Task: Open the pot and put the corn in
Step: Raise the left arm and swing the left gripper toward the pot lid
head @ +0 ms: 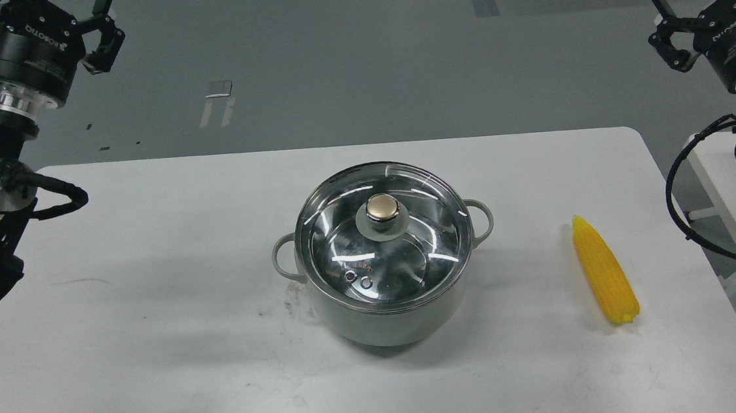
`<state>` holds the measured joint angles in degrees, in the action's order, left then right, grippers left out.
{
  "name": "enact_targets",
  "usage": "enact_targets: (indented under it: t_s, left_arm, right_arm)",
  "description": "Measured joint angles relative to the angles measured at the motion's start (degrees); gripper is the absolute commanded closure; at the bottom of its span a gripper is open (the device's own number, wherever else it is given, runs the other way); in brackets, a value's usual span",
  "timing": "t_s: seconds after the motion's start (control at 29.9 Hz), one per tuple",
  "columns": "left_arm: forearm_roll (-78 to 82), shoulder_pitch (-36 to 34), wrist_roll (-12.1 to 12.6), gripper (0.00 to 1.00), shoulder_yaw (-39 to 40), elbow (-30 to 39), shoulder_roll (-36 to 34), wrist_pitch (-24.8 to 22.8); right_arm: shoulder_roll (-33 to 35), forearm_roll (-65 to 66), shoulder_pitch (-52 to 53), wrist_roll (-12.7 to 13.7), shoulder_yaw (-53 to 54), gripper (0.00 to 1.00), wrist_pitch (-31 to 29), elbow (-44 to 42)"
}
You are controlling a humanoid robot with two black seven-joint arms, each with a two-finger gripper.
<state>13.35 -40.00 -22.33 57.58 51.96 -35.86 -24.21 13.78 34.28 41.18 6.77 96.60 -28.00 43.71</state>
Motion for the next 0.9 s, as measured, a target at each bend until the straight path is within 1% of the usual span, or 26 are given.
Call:
enact_targets:
  t_s: [0.17, 0.37, 0.54, 0.64, 0.74, 0.77, 0.8, 0.84, 0.9]
  left_arm:
    - [0.5, -0.4, -0.2, 0.02, -0.2, 0.0, -0.3, 0.6]
    - [1.1, -1.0, 0.1, 0.02, -0.2, 0.0, -0.3, 2.4]
    - [1.3, -1.1, 0.8, 0.02, -0.4, 0.2, -0.4, 0.4]
    - [2.3, -1.1, 0.8, 0.03, -0.4, 0.5, -0.3, -0.2]
    - [8.8, -1.3, 0.7, 0.04, -0.5, 2.2, -0.4, -0.3]
    - [12.7, -1.5, 0.6, 0.04, -0.5, 3.6, -0.7, -0.3]
    - [16.7, -1.6, 0.6, 0.07, -0.5, 5.1, -1.2, 0.0]
    - [20.6, -1.6, 0.5, 0.08, -0.4, 6.7, -1.7, 0.2]
    - [29.1, -1.6, 0.4, 0.08, -0.1, 10.7, -2.7, 1.2]
  right_arm:
    - [-0.1, 0.0, 0.6, 0.0, 0.0, 0.0, 0.0, -1.1]
    - [0.1, 0.0, 1.2, 0.1, 0.1, 0.0, 0.0, -1.1]
    - [0.2, -0.2, 1.3, 0.5, 0.0, 0.0, 0.0, -0.3]
    - [0.2, -0.4, 1.3, 0.5, 0.0, 0.0, 0.0, -0.1]
    - [0.2, -0.5, 1.3, 0.5, 0.1, 0.0, 0.0, -0.1]
    - [0.2, -0.6, 1.3, 0.5, 0.1, 0.0, 0.0, -0.1]
    - [0.2, -0.8, 1.3, 0.5, 0.1, 0.0, 0.0, -0.1]
    - [0.2, -1.0, 1.2, 0.5, 0.1, 0.0, 0.0, -0.1]
    - [0.5, -2.0, 1.0, 0.5, 0.2, 0.0, 0.0, -0.1]
